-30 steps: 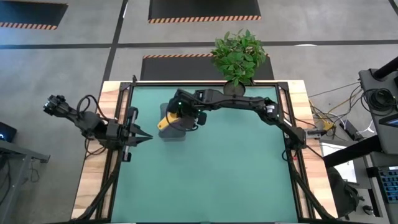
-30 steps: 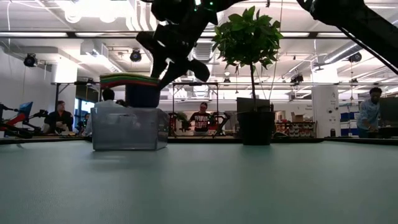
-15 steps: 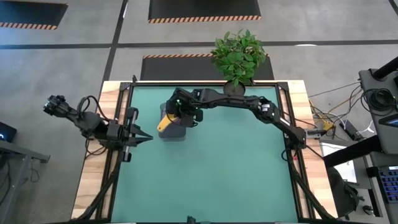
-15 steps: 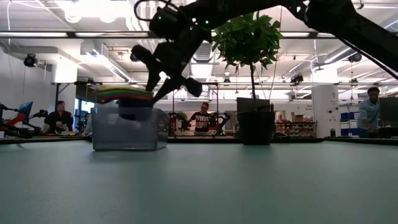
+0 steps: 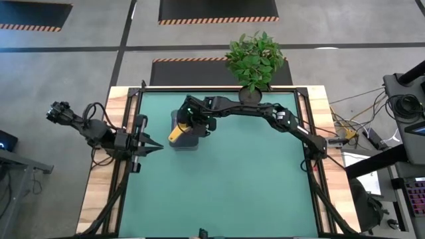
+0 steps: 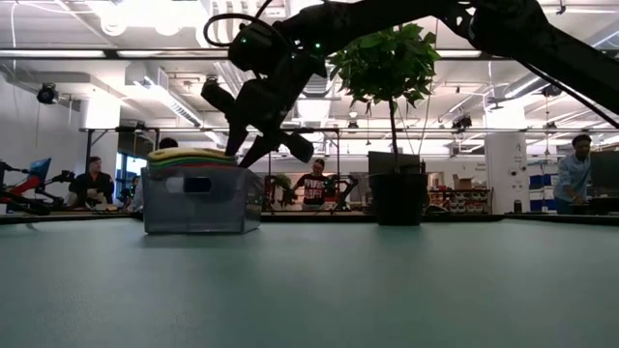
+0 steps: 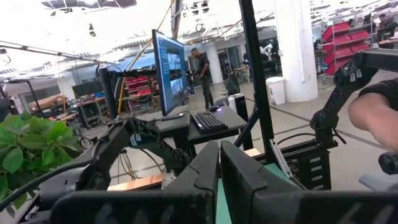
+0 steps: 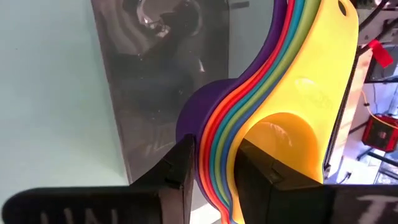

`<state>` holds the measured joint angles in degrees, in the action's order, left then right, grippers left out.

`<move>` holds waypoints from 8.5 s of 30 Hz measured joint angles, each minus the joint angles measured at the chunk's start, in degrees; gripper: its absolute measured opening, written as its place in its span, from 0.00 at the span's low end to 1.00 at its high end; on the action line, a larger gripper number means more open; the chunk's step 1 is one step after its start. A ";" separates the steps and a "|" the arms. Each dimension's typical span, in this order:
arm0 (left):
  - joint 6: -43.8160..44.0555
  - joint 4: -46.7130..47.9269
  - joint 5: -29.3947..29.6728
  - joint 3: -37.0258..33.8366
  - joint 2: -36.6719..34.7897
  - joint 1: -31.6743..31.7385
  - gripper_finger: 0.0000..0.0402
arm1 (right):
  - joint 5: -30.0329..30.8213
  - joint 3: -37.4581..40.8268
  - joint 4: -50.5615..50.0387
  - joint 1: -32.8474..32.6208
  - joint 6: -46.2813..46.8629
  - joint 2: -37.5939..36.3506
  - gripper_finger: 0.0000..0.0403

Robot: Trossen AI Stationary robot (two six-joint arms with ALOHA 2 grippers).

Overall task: Nest measuring cups in basket
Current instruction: Put the stacked measuring cups into the black bin, then return to Home Position

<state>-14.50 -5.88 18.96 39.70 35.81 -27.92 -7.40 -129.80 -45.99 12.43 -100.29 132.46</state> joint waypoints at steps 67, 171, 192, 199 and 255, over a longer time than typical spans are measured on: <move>-1.03 0.38 0.03 0.00 -0.02 -0.01 0.00 | 0.90 3.35 -0.11 0.11 -2.36 -0.07 0.29; 4.68 -4.25 -2.20 -22.75 -18.59 0.07 0.00 | -2.99 89.80 45.27 -16.25 75.54 -82.38 0.02; 0.04 4.06 7.57 -26.23 -35.82 0.57 0.00 | -3.14 117.32 48.82 -7.02 79.67 -120.61 0.02; 1.06 1.14 5.27 -30.76 -35.85 0.59 0.00 | -3.22 123.64 50.00 -7.02 77.79 -132.49 0.02; -5.57 -3.27 4.94 -39.06 -35.21 0.70 0.00 | -4.52 129.18 48.21 -7.02 76.15 -129.68 0.02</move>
<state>-20.08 -9.15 23.90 0.64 0.60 -27.22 -11.92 -0.62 2.22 5.41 -24.14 2.79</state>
